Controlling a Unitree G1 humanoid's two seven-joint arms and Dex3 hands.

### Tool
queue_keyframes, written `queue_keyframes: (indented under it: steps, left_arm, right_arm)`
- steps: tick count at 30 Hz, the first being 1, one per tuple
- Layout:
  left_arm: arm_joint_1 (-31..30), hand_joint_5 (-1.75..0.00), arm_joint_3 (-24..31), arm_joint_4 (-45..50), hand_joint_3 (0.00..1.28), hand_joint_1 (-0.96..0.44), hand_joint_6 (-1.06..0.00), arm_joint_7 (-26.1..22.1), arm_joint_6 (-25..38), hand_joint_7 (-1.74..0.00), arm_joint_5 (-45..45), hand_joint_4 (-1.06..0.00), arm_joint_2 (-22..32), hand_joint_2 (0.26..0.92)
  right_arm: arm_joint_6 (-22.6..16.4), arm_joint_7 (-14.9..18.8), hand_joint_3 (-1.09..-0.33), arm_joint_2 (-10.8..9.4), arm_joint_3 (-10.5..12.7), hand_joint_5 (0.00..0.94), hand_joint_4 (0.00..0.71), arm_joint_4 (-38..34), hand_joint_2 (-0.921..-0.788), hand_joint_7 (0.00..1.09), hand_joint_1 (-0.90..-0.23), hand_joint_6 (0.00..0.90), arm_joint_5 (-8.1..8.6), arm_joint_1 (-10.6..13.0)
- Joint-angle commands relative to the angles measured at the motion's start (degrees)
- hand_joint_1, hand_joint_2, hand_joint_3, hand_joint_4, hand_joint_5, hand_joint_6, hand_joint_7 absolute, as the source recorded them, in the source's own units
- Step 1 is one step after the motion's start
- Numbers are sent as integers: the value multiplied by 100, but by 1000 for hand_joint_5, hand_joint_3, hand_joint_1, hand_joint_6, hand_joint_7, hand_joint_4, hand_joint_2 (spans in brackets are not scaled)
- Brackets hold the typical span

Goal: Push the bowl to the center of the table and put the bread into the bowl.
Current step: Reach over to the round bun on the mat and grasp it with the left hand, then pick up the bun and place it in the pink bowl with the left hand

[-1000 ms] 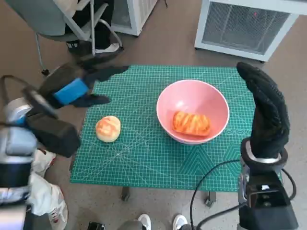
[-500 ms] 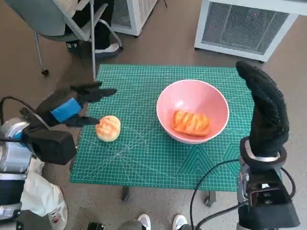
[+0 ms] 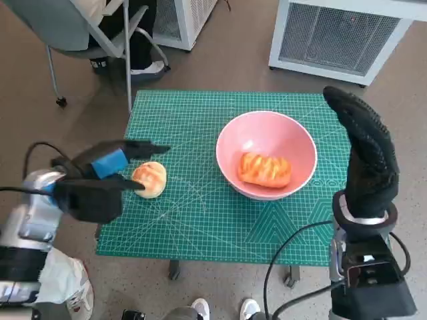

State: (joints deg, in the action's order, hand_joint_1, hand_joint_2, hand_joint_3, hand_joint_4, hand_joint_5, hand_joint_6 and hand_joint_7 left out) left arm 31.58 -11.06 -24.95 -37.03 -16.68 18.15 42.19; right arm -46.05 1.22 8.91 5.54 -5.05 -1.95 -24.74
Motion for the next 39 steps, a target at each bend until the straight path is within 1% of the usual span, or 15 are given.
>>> queue_keyframes:
  steps: [1, 8, 11, 12, 13, 16, 18, 19, 20, 21, 23, 24, 28, 33, 39]
  left_arm:
    - [329, 0, -210, -599, 3, -91, -395, -60, -63, 0, 156, -274, -134, 897]
    - [668, -9, -568, -1610, 5, -66, -384, 169, -78, -3, 542, -289, -420, 905]
    - [801, -20, -719, -2006, 7, -41, -408, 306, 54, -14, 742, -322, -558, 911]
    - [835, -23, -757, -2105, 16, -26, -435, 348, 86, -20, 797, -365, -592, 915]
    - [863, -24, -782, -2178, 20, -20, -444, 378, 94, -22, 831, -381, -612, 916]
    - [934, -48, -894, -2405, 77, 20, -550, 544, 101, -52, 976, -548, -663, 920]
    - [974, -63, -947, -2495, 99, 30, -590, 643, 80, -66, 1046, -606, -671, 920]
    - [992, -85, -970, -2530, 124, -45, -574, 690, 67, -332, 1076, -650, -670, 920]
    - [1003, -532, -986, -2541, 168, -29, -498, 750, 38, -718, 1102, -616, -657, 921]
    - [1004, -815, -991, -2535, 192, -18, -452, 831, -21, -962, 1119, -597, -633, 921]
    - [1009, -1052, -999, -2540, 194, -9, -438, 925, -99, -1136, 1127, -602, -607, 921]
    - [1010, -1141, -987, -2533, 195, -5, -433, 999, -183, -1201, 1126, -605, -583, 921]
    - [1003, -1242, -889, -2448, 171, 0, -465, 1179, -466, -1247, 1059, -626, -495, 921]
    - [1043, -1227, -665, -2183, 153, 2, -491, 1248, -695, -1288, 872, -635, -395, 921]
    - [1042, -1208, -293, -1228, 131, 3, -536, 1230, -556, -1269, 681, -638, -280, 921]
  right_arm:
    - [56, 66, -531, 49, 2, 7, 438, -12, -921, 731, -357, 135, 82, 59]
    - [144, 61, -533, 65, 15, 6, 438, 69, -921, 736, -355, 132, 33, 78]
    - [165, 67, -533, 83, 25, 6, 438, 103, -921, 738, -355, 131, 24, 100]
    - [165, 70, -533, 88, 27, 6, 439, 106, -921, 739, -355, 131, 26, 104]
    - [166, 72, -533, 90, 29, 6, 439, 109, -921, 739, -355, 130, 27, 106]
    - [168, 61, -530, 99, 40, 6, 439, 124, -921, 741, -355, 131, -10, 116]
    - [170, 56, -530, 108, 46, 6, 439, 131, -921, 741, -356, 130, -22, 120]
    - [170, 55, -530, 112, 50, 6, 439, 133, -921, 741, -356, 130, -26, 122]
    - [170, 51, -530, 117, 55, 6, 439, 137, -921, 741, -355, 130, -35, 123]
    - [170, 47, -530, 123, 61, 6, 439, 140, -921, 741, -355, 129, -46, 124]
    - [172, 41, -530, 128, 66, 6, 440, 143, -921, 740, -354, 128, -57, 123]
    - [172, 38, -530, 132, 68, 6, 440, 144, -921, 740, -354, 128, -64, 124]
    - [177, 33, -529, 145, 65, 5, 439, 148, -921, 739, -358, 128, -69, 128]
    - [159, 38, -527, 149, 49, 5, 440, 132, -921, 739, -364, 128, -47, 126]
    - [124, 43, -526, 159, 46, 5, 440, 80, -921, 738, -364, 128, -41, 99]
